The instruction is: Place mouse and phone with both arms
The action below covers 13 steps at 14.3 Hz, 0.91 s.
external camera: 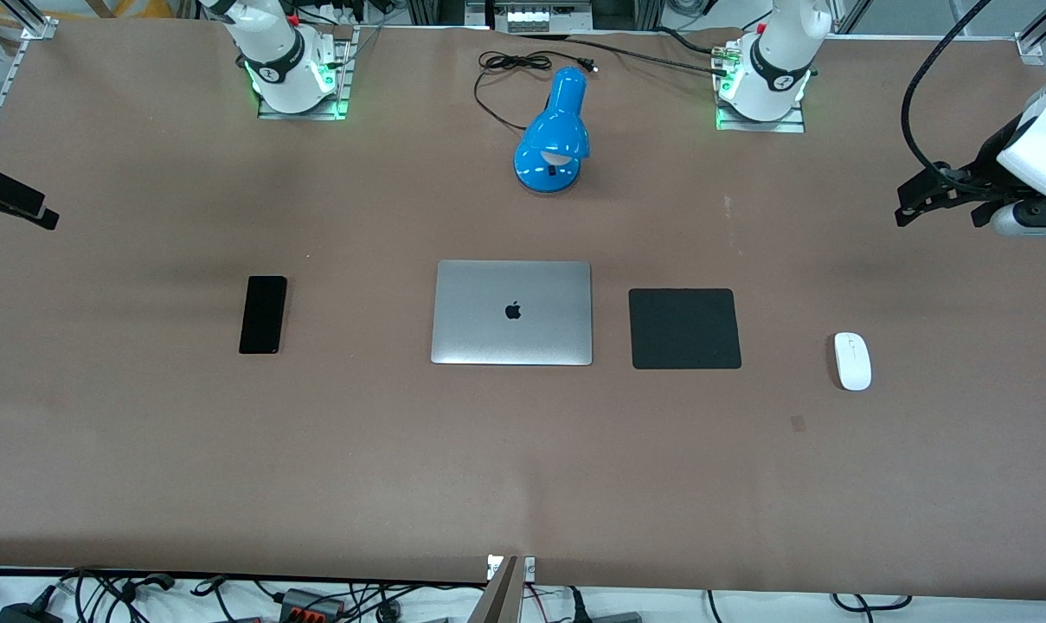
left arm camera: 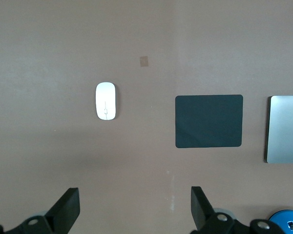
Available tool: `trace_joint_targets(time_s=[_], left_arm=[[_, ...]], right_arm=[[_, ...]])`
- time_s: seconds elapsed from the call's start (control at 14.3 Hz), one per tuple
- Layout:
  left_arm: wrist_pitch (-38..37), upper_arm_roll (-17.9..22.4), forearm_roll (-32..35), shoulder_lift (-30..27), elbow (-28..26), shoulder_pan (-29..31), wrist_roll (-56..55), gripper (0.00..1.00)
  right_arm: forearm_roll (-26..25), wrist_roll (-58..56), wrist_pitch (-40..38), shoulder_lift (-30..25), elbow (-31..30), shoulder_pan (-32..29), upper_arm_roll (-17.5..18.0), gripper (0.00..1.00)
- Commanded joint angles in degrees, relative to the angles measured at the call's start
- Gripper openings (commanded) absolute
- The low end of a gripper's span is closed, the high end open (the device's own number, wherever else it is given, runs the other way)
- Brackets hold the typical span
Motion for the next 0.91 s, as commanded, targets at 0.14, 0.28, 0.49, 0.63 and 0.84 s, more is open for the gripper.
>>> trace_joint_targets(time_s=[0.14,0.28,0.49,0.63,0.84], left_arm=[[-1.2,-0.2,0.9,0.1,1.1,0.2,0.2,1.0],[-1.2,-0.2,1.0,0.3,1.2,0.2,0.2,1.0],[-1.6,-0.1,0.9,1.1,1.1,0.3,-0.2,1.0],[-6.7,0.2,0.8,2.8,1.7,0.4,0.2,1.0],[-7.8,0.6,0.8,7.0,2.9,2.0,-0.3,1.0]], right_arm=[[0.0,-1.0,-1.9,0.4,1.3,-0.5,0.2,1.0],[0.0,-0.9,-1.8,0.4,1.3,-0.5,0.2,1.0],[0.0,-1.0,-1.8,0.8,1.3,-0.7,0.1,1.0],[0.0,-0.9,-1.9,2.6,1.2,-0.9,0.0,1.0],[0.0,-0.3,-1.1,8.6,0.9,-0.4,0.0,1.0]])
